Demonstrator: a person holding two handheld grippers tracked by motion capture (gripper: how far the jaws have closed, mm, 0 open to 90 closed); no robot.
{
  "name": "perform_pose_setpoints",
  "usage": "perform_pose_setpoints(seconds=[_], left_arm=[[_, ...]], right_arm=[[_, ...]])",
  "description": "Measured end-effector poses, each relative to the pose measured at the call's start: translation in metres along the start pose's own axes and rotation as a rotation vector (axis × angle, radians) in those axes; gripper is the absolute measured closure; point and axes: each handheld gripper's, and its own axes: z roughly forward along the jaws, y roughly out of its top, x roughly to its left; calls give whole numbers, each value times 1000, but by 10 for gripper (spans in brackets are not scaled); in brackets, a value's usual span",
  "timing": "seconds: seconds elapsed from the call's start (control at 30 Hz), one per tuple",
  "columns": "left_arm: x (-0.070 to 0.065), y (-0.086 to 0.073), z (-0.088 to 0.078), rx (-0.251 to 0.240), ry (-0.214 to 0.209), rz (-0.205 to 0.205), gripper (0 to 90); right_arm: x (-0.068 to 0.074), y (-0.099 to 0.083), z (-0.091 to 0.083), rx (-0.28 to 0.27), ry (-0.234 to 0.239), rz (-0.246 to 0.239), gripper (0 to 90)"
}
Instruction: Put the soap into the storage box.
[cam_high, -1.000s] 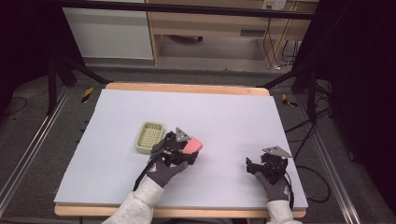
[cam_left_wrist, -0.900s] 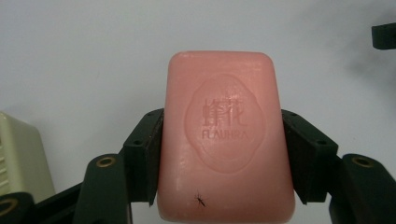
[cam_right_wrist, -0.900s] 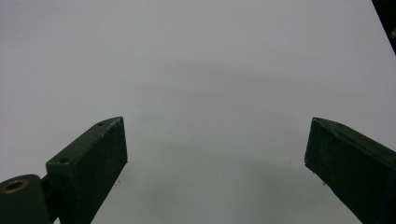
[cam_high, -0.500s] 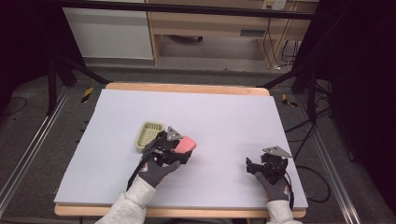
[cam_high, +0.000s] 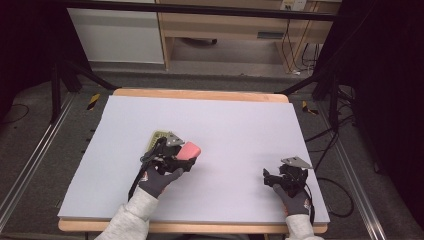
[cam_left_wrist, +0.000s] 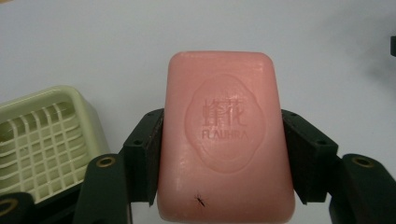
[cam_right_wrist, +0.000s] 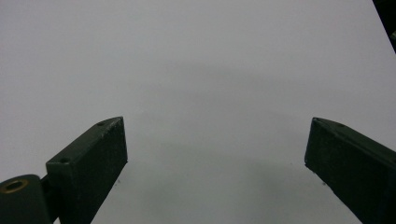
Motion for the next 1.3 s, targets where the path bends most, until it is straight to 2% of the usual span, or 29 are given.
perform_pose_setpoints(seconds=[0.43,0.93,1.3], left_arm=[[24,-1,-6,-16,40,-55,373],[44,-3,-6,-7,91,-88,372],[60,-5,-5,-13,116,-128,373]], right_arm=[[2,1,0,-2,1,-7,61],[2,1,1,-1,1,-9,60],[3,1,1,-1,-1,-10,60]])
